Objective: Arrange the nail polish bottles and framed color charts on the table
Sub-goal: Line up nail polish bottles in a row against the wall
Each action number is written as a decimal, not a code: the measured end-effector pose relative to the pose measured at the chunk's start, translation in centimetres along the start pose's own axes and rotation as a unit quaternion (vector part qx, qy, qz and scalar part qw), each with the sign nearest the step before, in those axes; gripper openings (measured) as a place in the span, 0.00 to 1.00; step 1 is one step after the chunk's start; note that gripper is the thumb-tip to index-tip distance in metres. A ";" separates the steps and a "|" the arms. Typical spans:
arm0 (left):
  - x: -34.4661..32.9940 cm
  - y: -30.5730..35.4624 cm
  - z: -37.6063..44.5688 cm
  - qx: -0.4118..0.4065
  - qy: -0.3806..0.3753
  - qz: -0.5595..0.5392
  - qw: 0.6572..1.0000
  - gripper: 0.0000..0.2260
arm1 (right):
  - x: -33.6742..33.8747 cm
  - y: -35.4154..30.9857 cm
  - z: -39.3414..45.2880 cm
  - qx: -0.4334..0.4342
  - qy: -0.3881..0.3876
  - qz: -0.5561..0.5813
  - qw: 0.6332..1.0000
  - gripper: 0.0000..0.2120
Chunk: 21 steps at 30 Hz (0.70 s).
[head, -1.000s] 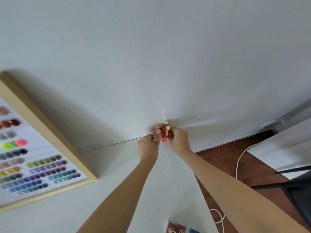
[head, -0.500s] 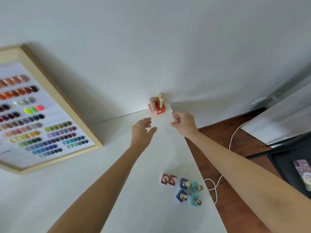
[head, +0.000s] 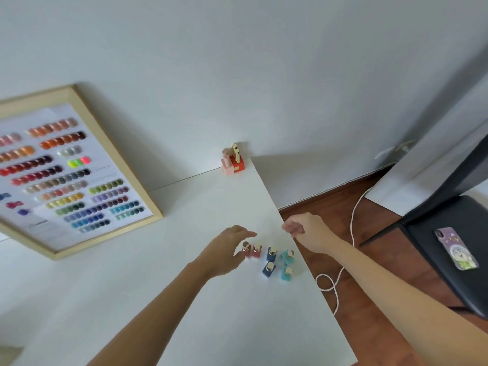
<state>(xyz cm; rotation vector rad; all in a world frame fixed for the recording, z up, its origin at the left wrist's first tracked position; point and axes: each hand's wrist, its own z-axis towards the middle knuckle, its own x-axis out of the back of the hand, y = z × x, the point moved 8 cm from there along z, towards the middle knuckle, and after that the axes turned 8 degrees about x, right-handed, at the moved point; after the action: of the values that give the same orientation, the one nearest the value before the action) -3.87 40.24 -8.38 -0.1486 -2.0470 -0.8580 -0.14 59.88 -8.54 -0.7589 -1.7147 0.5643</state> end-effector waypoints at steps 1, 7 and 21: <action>-0.4 0.1 0.0 0.006 -0.016 0.031 0.999 0.25 | -0.4 0.4 -0.9 -0.007 -0.011 -0.006 1.000 0.19; -1.4 1.0 0.8 0.013 -0.042 0.114 0.993 0.24 | -2.6 0.9 -4.8 -0.009 -0.032 -0.011 0.999 0.17; -1.8 2.1 1.1 0.012 -0.010 0.155 0.988 0.09 | -3.0 0.6 -6.7 0.027 0.063 -0.112 0.991 0.07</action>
<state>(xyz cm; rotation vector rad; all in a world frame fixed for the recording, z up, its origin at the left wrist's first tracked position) -2.67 42.91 -9.08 -0.4512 -1.9831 -0.6403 6.94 57.96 -9.18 -0.5432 -1.6338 0.3990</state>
